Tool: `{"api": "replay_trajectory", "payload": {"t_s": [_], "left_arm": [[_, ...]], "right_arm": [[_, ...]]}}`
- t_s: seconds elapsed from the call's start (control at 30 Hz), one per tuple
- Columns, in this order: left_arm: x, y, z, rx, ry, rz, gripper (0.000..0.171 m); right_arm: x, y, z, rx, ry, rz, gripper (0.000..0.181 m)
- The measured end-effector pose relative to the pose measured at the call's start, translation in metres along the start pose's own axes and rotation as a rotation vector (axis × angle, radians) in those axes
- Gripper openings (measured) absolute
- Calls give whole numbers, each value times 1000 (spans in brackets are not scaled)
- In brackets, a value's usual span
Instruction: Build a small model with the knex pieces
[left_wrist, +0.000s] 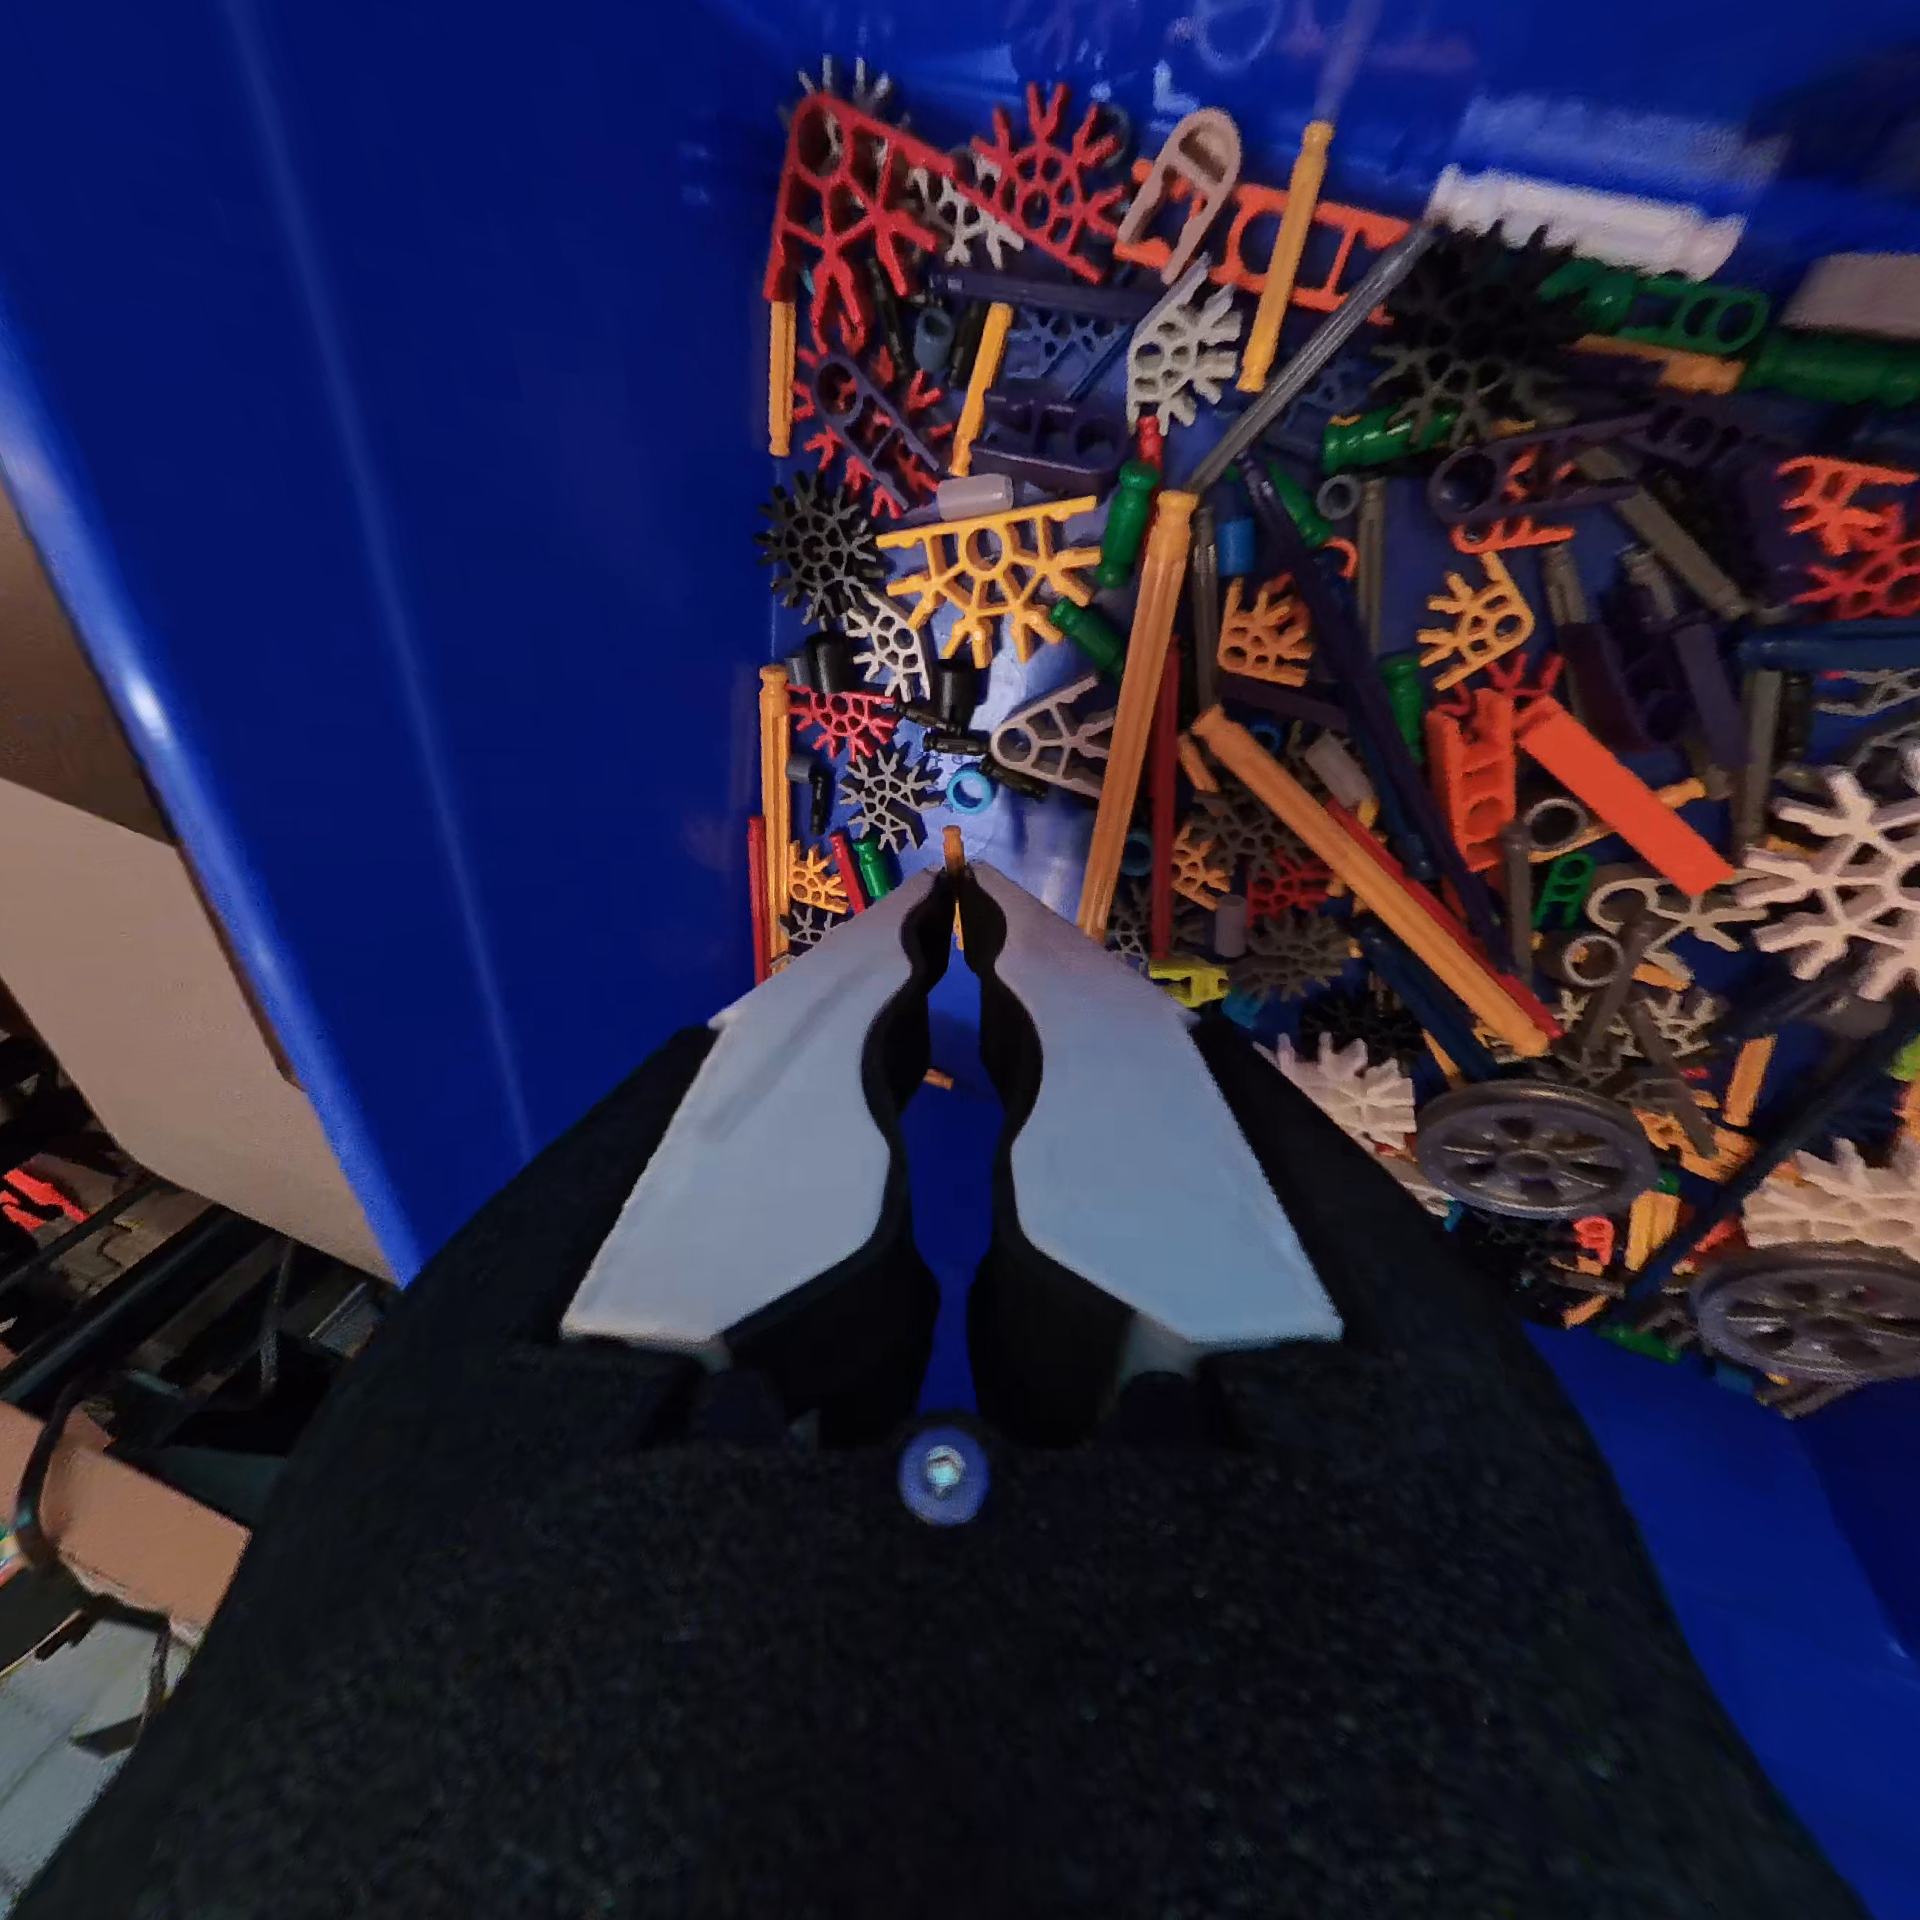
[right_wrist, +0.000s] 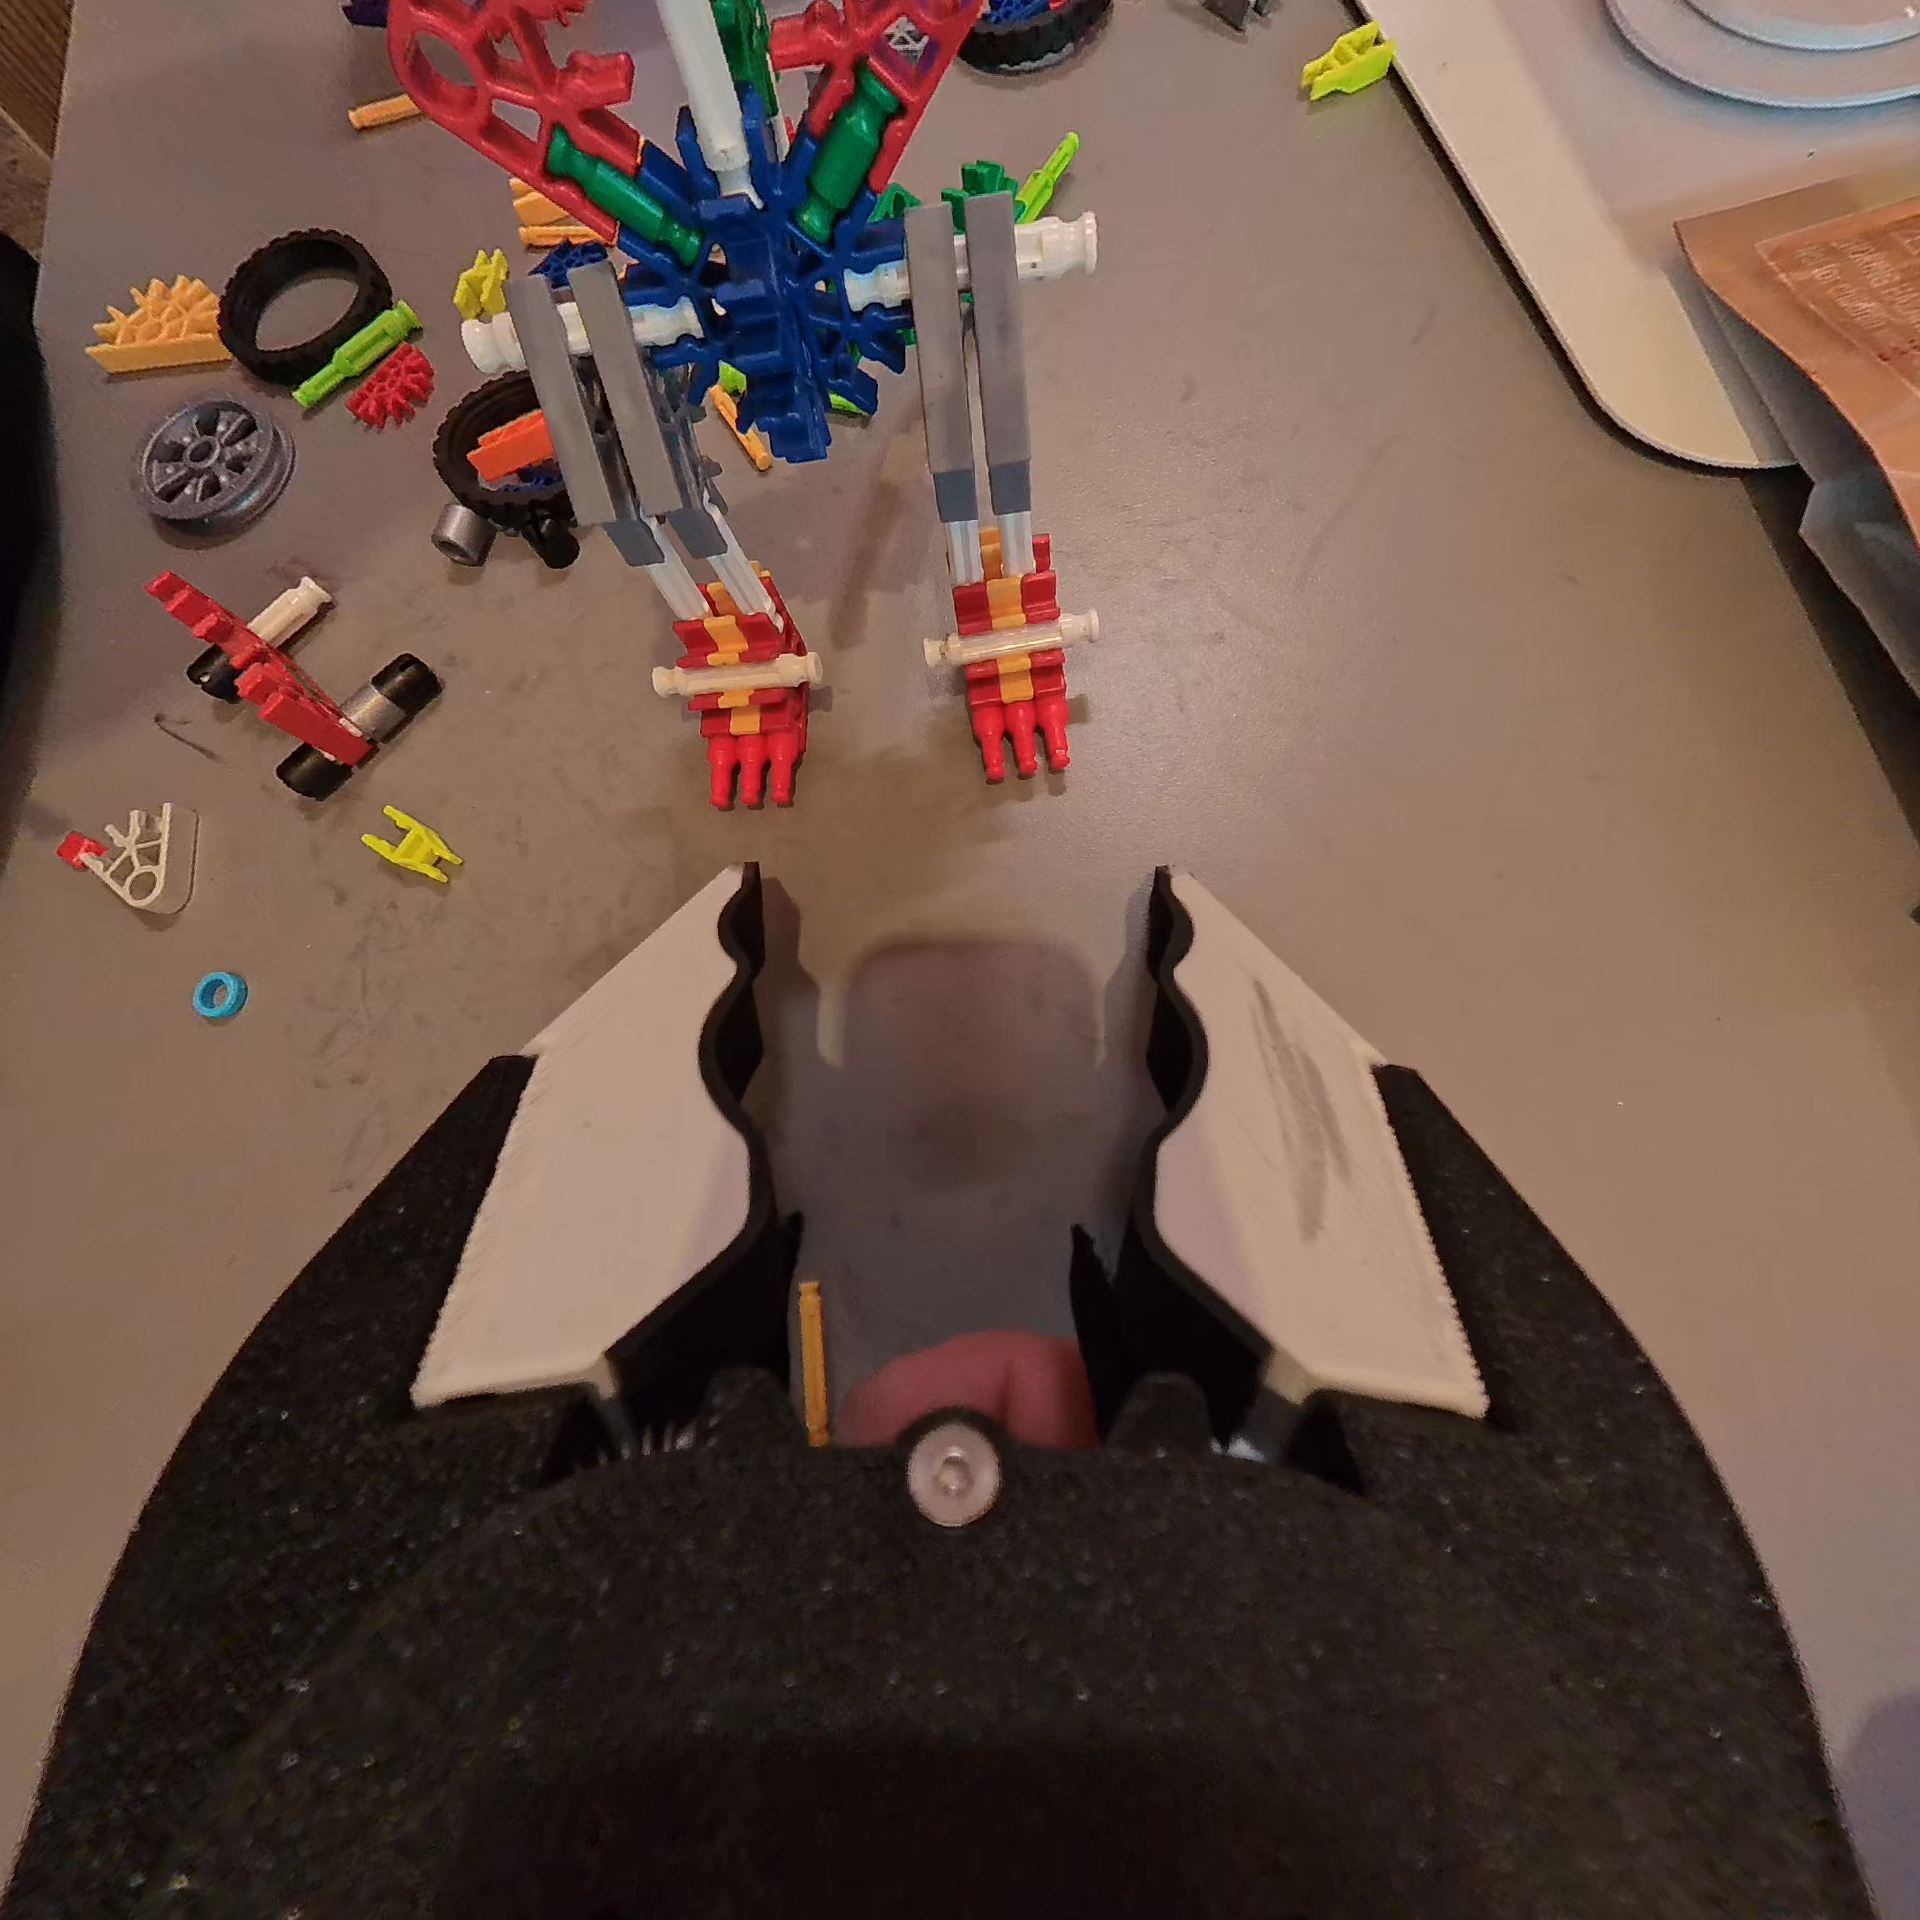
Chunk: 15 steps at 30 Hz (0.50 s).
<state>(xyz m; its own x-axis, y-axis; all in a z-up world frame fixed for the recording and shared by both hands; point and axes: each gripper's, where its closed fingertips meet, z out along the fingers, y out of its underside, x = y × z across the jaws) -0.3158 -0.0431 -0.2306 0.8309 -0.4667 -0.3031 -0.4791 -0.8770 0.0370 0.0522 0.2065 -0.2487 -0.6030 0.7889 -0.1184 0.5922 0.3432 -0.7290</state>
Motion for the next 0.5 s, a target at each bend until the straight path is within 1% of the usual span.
{"api": "replay_trajectory", "payload": {"t_s": [0.1, 0.23, 0.3, 0.4, 0.5], "left_arm": [[0, -4, -14, 32, -9, -10, 0], [3, -7, -24, 62, -8, -16, 0], [4, -11, -35, 76, -29, -6, 0], [5, -30, -61, 140, -70, 19, 0], [12, -60, -91, 222, -95, 59, 0]], "right_arm": [[0, 0, 0, 0, 1, -1, 74], [0, 0, 0, -2, 4, -5, 74], [0, 0, 0, -2, 4, -5, 74], [0, 0, 0, 0, 0, 0, 74], [0, 0, 0, -1, 1, -1, 74]]}}
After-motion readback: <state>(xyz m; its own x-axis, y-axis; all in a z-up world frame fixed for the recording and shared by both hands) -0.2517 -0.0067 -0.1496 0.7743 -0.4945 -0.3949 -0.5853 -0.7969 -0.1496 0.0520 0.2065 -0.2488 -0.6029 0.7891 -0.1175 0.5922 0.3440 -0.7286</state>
